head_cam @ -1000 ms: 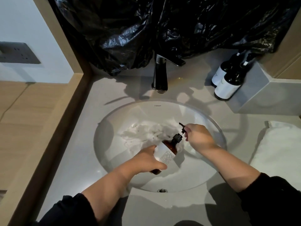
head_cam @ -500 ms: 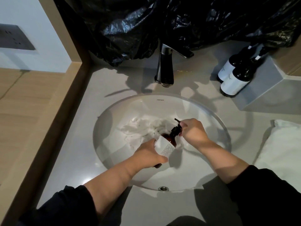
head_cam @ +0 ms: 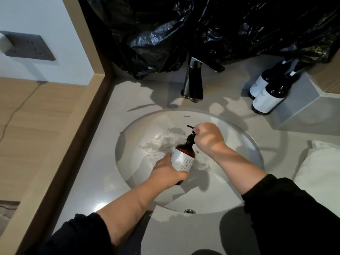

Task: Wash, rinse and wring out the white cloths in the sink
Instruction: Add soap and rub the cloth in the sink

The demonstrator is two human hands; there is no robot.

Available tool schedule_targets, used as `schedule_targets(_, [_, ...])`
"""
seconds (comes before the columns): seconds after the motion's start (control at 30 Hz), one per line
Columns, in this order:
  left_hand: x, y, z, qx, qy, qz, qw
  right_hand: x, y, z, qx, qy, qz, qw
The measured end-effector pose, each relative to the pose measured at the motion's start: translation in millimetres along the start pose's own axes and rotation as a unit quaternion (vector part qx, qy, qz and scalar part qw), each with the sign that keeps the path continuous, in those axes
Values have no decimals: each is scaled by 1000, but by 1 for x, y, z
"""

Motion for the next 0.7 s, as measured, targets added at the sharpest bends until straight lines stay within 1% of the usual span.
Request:
schedule_targets(0.03, [1, -1, 1, 2, 6, 4, 1000, -1, -2, -1, -2, 5, -5, 1000])
schedule_targets(0.1, [7, -1, 3, 4, 34, -15, 999, -7, -11, -3, -8, -20, 50, 999])
schedule_targets(0.17, [14, -5, 7, 17, 68, -23, 997, -19, -24, -11, -7, -78, 170, 982])
schedule_targets(0.2, [19, -9, 7, 29, 93, -27, 995, -27, -32, -19, 3, -103, 216, 971])
schedule_targets(0.23, [23, -15, 6, 45, 122, -34, 991, -36, -35, -25, -4, -119, 242, 963])
schedule_targets(0.27, [24, -23, 5, 59, 145, -40, 987, -47, -35, -28, -18, -134, 226, 965])
schedule_targets(0.3, [23, -28, 6, 69, 153, -39, 985, -61, -36, -29, -35, -157, 185, 970])
schedule_targets(0.33, [18, -29, 11, 69, 140, -41, 987, -79, -34, -32, -54, -186, 121, 974])
schedule_targets(0.37, [9, -27, 19, 64, 97, -29, 993, -97, -33, -33, -61, -219, 70, 971])
schedule_targets(0.4, [-2, -21, 32, 61, 38, 8, 997, -116, -34, -35, -62, -248, 53, 965])
schedule_targets(0.43, [-12, -15, 42, 55, -17, 78, 995, -133, -37, -35, -62, -273, 64, 958])
schedule_targets(0.47, [-17, -8, 55, 55, -57, 148, 986, -151, -40, -35, -57, -299, 67, 950])
schedule_targets(0.53, [-16, 4, 73, 57, -77, 261, 961, -188, -44, -36, -56, -363, 50, 929])
schedule_targets(0.6, [-15, 8, 80, 79, -91, 328, 937, -216, -46, -33, -49, -406, 22, 912])
schedule_targets(0.67, [-10, 14, 84, 90, -102, 376, 917, -228, -51, -24, -30, -414, -7, 910])
schedule_targets(0.7, [-10, 15, 83, 88, -103, 383, 914, -231, -53, -19, -21, -411, -17, 911])
Point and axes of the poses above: each hand's wrist, its own z-axis towards the middle knuckle, its own x-axis out of the palm, y = z × x, the point moved 10 cm from there along z, towards the middle knuckle, and after that the axes turned 10 degrees about -x, right-handed, at the moved point
